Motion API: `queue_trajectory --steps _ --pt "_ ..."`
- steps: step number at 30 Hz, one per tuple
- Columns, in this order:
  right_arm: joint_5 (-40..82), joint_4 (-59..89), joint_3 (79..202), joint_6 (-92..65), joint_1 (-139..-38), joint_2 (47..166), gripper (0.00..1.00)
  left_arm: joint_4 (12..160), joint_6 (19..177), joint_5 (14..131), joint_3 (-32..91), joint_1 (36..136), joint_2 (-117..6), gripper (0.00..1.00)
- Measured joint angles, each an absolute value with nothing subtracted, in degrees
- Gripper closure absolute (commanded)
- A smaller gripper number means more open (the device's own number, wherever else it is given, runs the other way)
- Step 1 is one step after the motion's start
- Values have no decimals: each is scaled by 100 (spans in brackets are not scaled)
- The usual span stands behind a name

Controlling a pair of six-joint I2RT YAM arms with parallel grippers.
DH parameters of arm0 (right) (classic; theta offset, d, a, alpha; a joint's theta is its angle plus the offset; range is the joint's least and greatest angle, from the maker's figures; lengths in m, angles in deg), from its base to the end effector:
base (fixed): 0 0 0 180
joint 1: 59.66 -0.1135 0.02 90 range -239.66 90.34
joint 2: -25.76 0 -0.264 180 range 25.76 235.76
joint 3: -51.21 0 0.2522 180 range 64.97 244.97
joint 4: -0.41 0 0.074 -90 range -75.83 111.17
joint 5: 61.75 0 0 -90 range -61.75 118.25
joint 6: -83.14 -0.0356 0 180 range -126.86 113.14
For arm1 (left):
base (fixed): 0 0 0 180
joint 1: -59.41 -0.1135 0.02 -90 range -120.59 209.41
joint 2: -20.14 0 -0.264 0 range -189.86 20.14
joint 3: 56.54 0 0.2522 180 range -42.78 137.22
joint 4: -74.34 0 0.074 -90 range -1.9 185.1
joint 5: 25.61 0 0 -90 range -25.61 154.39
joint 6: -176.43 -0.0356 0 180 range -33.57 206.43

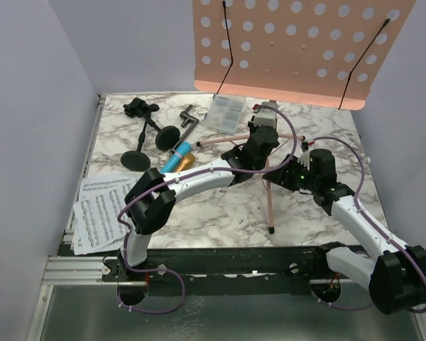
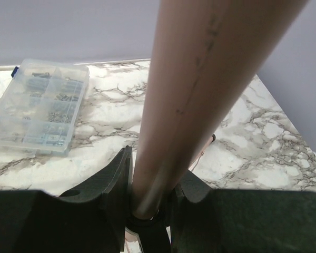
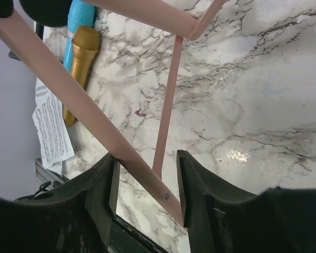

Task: Set up the instrument practice props

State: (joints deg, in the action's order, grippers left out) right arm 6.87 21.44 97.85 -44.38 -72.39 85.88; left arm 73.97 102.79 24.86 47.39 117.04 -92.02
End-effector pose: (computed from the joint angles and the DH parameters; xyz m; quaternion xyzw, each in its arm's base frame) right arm 0.2137 0.0616 0.2229 0.1023 0.8679 0.3429 0.3445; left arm 0.2706 -0.3846 0.3080 0.0421 0.7423 -0.1684 0.6472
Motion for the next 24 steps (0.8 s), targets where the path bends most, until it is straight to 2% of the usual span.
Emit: queue_trajectory --steps 3,7,9,21,24 --pt "632 2172 9783 -4433 -7204 8564 49 7596 10384 2473 4816 11708 -9204 100" --pt "577 2177 9770 -4390 -7158 8544 39 7806 10430 2497 4910 11708 -9206 77" --pt "518 2170 9728 -4280 -7099 8496 37 7871 10443 2513 4938 11708 -9209 69" --pt "81 2150 9739 -3507 -6795 8533 25 8083 11217 2692 5061 11730 -9191 33" --pt "51 2150 9739 -3404 -6778 8533 23 8125 11267 2801 5063 11747 -9143 17"
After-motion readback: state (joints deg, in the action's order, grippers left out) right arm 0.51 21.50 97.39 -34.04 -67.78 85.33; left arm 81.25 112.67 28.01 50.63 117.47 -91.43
